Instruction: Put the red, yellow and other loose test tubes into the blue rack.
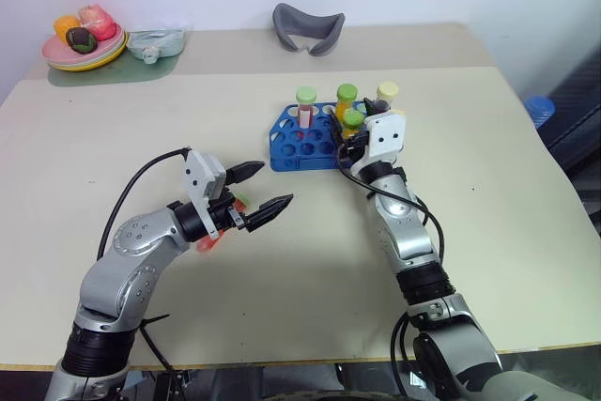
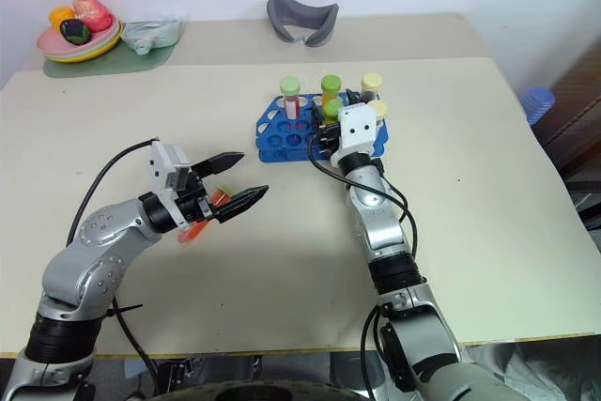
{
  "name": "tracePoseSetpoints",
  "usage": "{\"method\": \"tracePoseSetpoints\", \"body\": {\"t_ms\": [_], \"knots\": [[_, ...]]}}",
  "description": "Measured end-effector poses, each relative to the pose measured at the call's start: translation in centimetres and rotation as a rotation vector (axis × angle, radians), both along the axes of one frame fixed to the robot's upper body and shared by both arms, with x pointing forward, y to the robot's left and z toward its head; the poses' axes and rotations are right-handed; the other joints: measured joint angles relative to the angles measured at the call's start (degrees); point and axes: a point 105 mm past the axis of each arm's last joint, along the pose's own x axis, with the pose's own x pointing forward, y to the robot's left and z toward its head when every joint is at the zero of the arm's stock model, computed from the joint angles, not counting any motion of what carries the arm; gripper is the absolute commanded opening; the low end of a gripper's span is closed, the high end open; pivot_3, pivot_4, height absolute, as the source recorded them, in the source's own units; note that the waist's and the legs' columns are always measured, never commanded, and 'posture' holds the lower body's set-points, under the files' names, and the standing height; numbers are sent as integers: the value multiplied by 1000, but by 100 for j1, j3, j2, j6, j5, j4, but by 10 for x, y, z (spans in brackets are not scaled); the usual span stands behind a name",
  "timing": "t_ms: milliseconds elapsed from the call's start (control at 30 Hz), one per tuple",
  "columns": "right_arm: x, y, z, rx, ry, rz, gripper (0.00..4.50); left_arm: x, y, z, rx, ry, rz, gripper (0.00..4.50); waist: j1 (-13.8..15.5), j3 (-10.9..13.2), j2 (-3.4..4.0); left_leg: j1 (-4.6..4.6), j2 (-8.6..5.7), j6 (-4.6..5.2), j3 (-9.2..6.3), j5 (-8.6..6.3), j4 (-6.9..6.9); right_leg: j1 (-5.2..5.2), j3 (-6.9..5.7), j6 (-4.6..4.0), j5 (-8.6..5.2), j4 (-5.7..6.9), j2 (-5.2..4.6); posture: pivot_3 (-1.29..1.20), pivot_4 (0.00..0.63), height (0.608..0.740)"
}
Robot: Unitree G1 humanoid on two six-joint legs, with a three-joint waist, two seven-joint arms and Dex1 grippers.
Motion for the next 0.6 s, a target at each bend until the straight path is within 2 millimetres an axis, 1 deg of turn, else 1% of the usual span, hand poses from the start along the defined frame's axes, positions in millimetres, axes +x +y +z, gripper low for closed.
{"method": "tracePoseSetpoints", "body": {"t_ms": [33, 133, 233, 300, 367, 433, 467, 533, 567, 600], "knots": [[0, 0, 2, -1, -7, -2, 4458, 0, 0, -1, 0, 2, 0, 4500, 0, 0, 0, 0, 0, 0, 0, 0, 0, 0, 0, 0, 0, 0, 0, 0, 150, 740], [-4, -1, 15, 4, -45, -4, 4458, -1, 1, -2, 0, 7, 1, 4500, 5, 0, 0, -1, 0, 0, 0, 0, 0, 0, 0, 0, 0, 1, 0, 0, 150, 740], [-14, 1, 40, 11, -102, 30, 4458, 0, 1, -2, 0, 5, 9, 4500, 4, 0, 0, 0, 0, 0, 0, 0, 0, 0, 0, 0, 0, 2, 0, 0, 150, 740], [-20, 4, 52, 2, -122, 76, 4458, 2, 3, -1, 5, 3, 31, 4500, 6, 0, 0, 0, 0, 0, 0, 0, 0, 0, 0, 0, 0, 1, 0, 0, 150, 740], [-31, 9, 65, -49, -136, 155, 4458, 8, 13, 0, 49, 2, 91, 4500, 6, 0, 0, 0, 0, 0, -2, 0, 0, 0, -1, 0, 0, 2, 0, 0, 150, 740], [-42, 14, 74, -107, -137, 239, 4458, 15, 22, 5, 106, 13, 144, 4500, 10, 0, 0, 0, 0, 1, -4, 0, 0, 1, -2, 0, 0, 2, 0, 0, 150, 740], [-49, 15, 76, -152, -127, 291, 4458, 18, 24, 7, 140, 30, 158, 4500, 16, 1, 0, -2, -1, 1, -5, -1, 1, 2, -2, 0, 0, 1, 0, 0, 150, 740], [-64, 15, 73, -273, -97, 397, 4458, 21, 28, 15, 222, 68, 188, 4500, 38, 1, -3, -3, -3, 3, -10, -2, 1, 8, -6, 1, 0, -8, -2, 0, 150, 740], [-71, 14, 68, -337, -75, 445, 4458, 23, 29, 19, 263, 100, 206, 4500, 54, 2, -4, -4, -5, 4, -12, -2, 2, 11, -8, 2, -1, -10, -3, 0, 150, 740], [-80, 11, 60, -424, -38, 499, 4458, 23, 33, 22, 324, 123, 231, 4500, 57, 3, -6, -3, -5, 7, -13, -4, 2, 12, -8, 2, -1, -13, -3, 0, 150, 740]]}}
